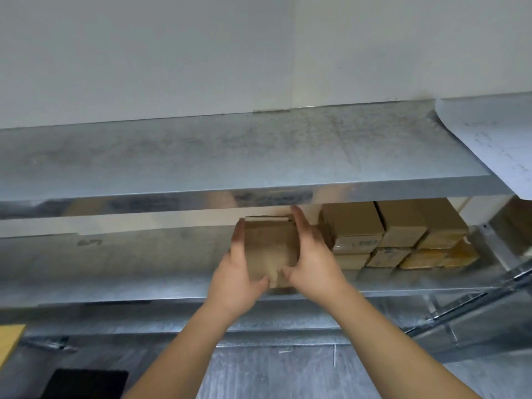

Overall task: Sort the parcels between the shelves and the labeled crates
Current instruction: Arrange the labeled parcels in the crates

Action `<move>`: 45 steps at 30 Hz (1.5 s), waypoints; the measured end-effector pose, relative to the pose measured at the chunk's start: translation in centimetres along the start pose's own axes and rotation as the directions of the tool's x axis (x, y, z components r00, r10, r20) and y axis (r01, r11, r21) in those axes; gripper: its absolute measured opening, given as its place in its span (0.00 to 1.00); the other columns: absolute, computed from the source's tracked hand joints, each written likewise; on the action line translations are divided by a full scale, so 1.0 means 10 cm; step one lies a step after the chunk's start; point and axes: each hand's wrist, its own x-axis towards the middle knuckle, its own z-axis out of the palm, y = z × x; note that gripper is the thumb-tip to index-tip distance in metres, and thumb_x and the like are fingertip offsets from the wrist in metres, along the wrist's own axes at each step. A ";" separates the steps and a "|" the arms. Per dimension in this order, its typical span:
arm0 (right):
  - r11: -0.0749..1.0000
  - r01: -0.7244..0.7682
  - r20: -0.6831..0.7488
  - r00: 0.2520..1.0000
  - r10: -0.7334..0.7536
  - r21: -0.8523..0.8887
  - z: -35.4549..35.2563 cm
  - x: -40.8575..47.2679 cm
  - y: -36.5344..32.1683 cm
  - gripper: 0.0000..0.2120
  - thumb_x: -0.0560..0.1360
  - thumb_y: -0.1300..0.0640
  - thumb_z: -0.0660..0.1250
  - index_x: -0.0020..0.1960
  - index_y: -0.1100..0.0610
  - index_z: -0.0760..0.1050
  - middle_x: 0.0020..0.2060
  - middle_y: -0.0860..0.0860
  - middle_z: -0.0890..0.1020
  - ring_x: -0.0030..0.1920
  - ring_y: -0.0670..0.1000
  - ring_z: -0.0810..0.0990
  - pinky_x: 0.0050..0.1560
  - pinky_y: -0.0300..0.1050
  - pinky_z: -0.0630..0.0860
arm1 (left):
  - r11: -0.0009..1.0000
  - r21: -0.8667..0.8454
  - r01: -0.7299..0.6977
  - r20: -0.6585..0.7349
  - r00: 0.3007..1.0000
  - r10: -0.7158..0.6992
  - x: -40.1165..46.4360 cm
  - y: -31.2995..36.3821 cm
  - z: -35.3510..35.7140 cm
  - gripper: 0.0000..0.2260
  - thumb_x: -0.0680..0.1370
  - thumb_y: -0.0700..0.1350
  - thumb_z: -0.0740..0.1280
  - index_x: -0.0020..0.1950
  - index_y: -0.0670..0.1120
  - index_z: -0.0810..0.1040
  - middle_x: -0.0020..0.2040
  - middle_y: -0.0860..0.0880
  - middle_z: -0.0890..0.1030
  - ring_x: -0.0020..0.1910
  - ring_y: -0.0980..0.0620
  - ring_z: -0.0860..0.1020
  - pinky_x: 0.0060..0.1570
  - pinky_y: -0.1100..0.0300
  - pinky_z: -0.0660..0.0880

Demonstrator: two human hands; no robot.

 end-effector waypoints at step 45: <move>0.721 0.453 0.550 0.466 -0.693 0.525 3.77 -2.47 -4.61 0.56 0.69 0.42 0.79 0.77 0.25 0.39 0.47 0.41 0.83 0.50 0.43 0.82 0.52 0.44 0.80 | 0.837 -0.067 0.544 -0.795 0.478 -0.374 -5.15 -2.60 -3.46 0.31 0.70 0.46 0.78 0.61 0.64 0.63 0.57 0.63 0.71 0.51 0.59 0.72 0.46 0.64 0.72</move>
